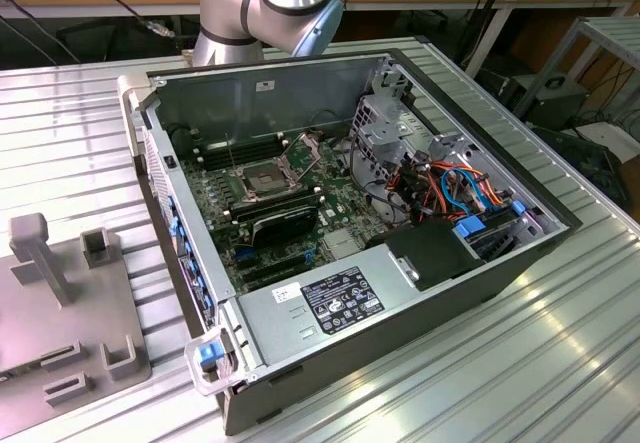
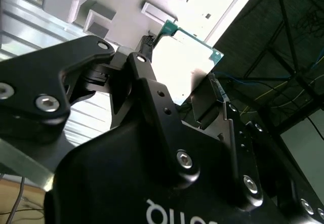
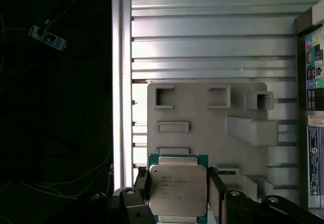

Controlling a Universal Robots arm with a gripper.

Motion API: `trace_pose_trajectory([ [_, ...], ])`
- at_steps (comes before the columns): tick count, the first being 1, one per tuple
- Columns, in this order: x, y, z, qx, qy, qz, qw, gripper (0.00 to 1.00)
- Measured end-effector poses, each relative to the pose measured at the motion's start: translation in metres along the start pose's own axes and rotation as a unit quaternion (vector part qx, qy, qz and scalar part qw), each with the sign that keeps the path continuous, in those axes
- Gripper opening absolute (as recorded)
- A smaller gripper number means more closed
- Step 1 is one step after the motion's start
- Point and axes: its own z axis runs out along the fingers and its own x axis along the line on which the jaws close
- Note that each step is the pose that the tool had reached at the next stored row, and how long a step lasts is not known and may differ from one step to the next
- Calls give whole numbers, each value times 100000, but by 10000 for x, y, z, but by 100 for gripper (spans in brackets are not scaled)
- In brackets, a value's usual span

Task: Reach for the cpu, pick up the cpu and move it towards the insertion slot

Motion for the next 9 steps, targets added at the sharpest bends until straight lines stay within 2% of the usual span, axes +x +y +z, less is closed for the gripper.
trace_pose_trajectory([
  [2, 2, 2, -83, -1, -2, -2, 100000, 55],
  [9, 6, 6, -223, 0, -5, -2, 100000, 55],
])
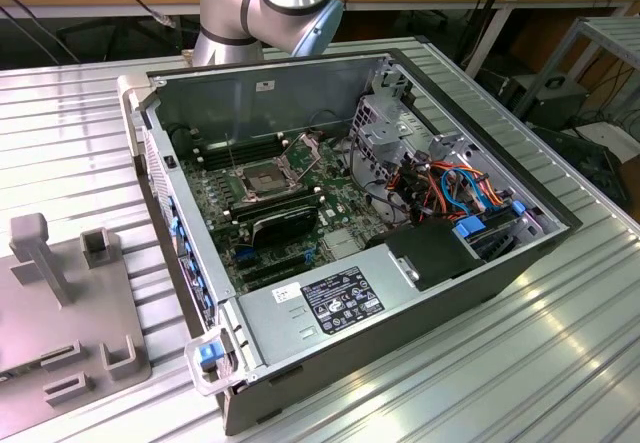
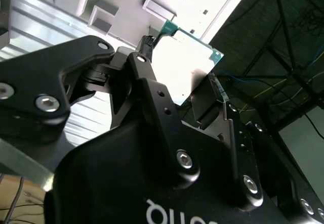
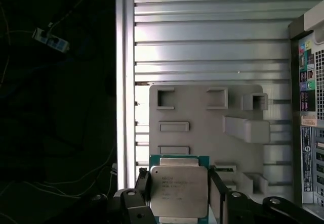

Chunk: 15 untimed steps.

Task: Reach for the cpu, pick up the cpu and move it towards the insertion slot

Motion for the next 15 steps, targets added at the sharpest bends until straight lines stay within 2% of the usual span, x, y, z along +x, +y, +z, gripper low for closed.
trace_pose_trajectory([
  [3, 2, 1, -62, -2, 1, 0, 100000, 55],
  [8, -3, 2, -69, 6, 9, -7, 100000, 55],
  [15, -103, 3, -71, -1, 3, 0, 100000, 55],
])
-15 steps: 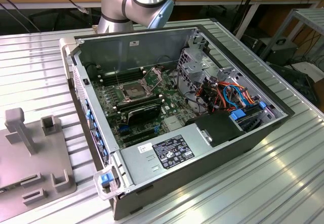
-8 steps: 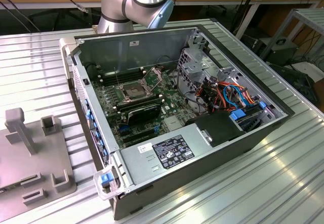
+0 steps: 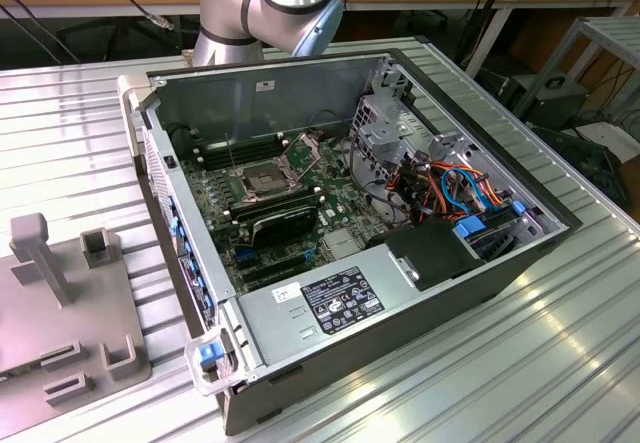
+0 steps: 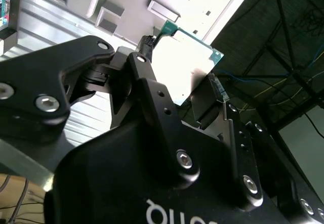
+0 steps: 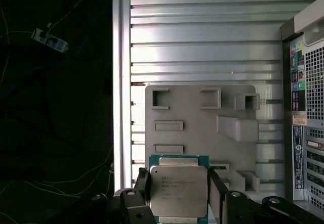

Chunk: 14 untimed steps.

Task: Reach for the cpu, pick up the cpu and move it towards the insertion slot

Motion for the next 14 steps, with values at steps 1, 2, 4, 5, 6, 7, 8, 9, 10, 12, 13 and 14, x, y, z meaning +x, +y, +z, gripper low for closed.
trace_pose_trajectory([
  [1, -11, 0, -1, 3, 5, -1, 100000, 55],
  [2, -21, 0, -1, 1, 2, 0, 100000, 55],
  [4, -43, 0, -1, -1, 0, -4, 100000, 55],
  [5, -53, 0, -2, 4, 6, -3, 100000, 55],
  [6, -63, 1, -2, 2, 3, -1, 100000, 55],
  [7, -75, 1, -2, 2, 2, -1, 100000, 55],
  [8, -83, 1, -3, 3, 4, 1, 100000, 55],
  [9, -95, 1, -3, 4, 4, -3, 100000, 55],
  [10, -104, 1, -3, 4, 2, 0, 100000, 55],
  [12, -123, 1, -4, 1, 3, -1, 100000, 55],
  [13, -135, 1, -3, 1, 0, -1, 100000, 55],
  [14, -143, 1, -4, 1, 2, -2, 100000, 55],
])
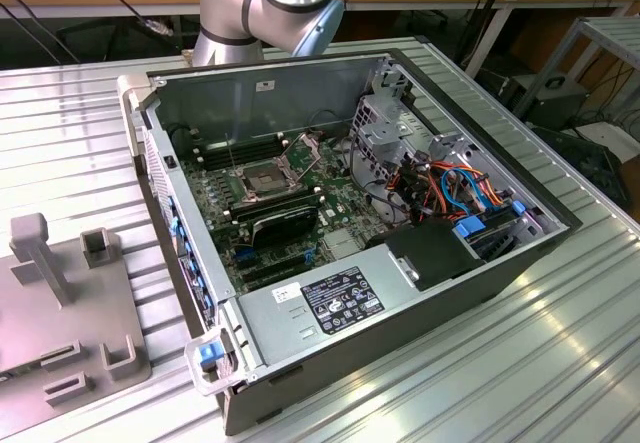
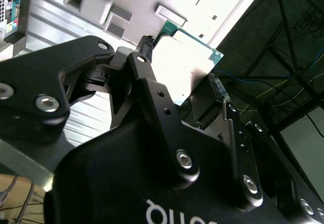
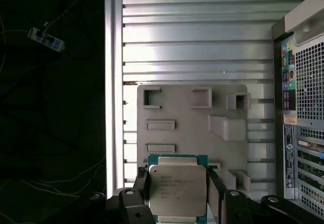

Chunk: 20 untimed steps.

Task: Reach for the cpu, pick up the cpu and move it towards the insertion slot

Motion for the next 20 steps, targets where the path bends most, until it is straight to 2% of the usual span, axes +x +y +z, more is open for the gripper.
trace_pose_trajectory([
  [12, -100, 1, -3, 1, 0, -1, 100000, 55],
  [20, -233, 3, -6, 1, 1, -1, 100000, 55],
])
